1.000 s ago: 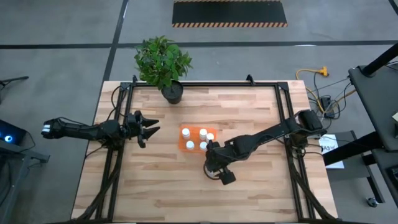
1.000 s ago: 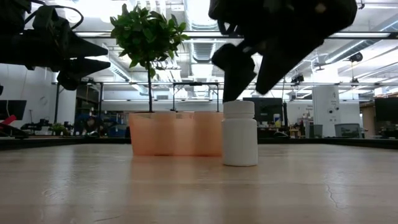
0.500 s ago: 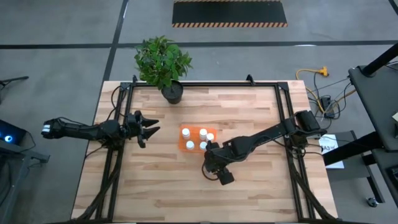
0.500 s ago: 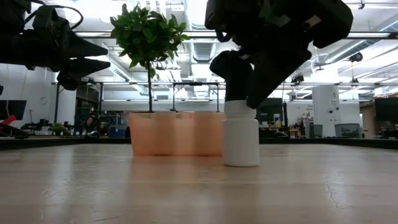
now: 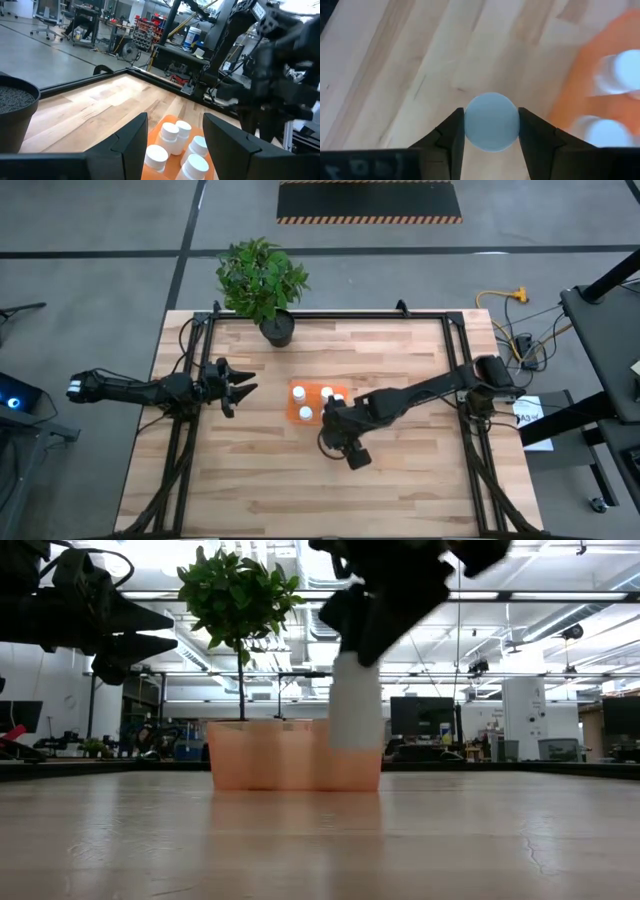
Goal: Pick and place pill bottles into a basket
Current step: Put the white pill bottle into the orange container
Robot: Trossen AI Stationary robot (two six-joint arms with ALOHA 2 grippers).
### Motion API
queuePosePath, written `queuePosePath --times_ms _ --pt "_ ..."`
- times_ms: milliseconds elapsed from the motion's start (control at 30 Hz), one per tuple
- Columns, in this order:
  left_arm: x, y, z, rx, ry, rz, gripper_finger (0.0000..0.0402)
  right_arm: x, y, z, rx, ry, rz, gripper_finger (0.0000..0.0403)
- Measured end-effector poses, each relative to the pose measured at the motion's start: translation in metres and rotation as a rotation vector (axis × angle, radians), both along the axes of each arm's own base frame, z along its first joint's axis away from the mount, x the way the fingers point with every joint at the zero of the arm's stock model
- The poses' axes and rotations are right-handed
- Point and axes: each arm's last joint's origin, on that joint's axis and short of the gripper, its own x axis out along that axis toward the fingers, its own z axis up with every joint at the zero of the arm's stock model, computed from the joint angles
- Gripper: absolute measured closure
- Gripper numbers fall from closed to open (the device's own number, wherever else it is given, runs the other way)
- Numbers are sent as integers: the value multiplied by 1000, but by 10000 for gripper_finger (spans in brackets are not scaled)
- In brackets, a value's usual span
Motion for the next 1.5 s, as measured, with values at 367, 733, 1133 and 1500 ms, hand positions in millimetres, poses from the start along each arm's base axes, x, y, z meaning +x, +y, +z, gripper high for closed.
queuePosePath --times_ms 367,733,1133,1500 --pt "0 0 0 0 0 0 228 24 -61 74 24 -107 -173 267" --pt "0 0 0 0 1 0 228 47 -111 45 20 -20 -273 267" --pt "0 0 0 0 1 0 228 64 -114 5 11 35 -274 267" --pt "0 0 0 0 1 0 228 72 -117 -14 6 18 -288 267"
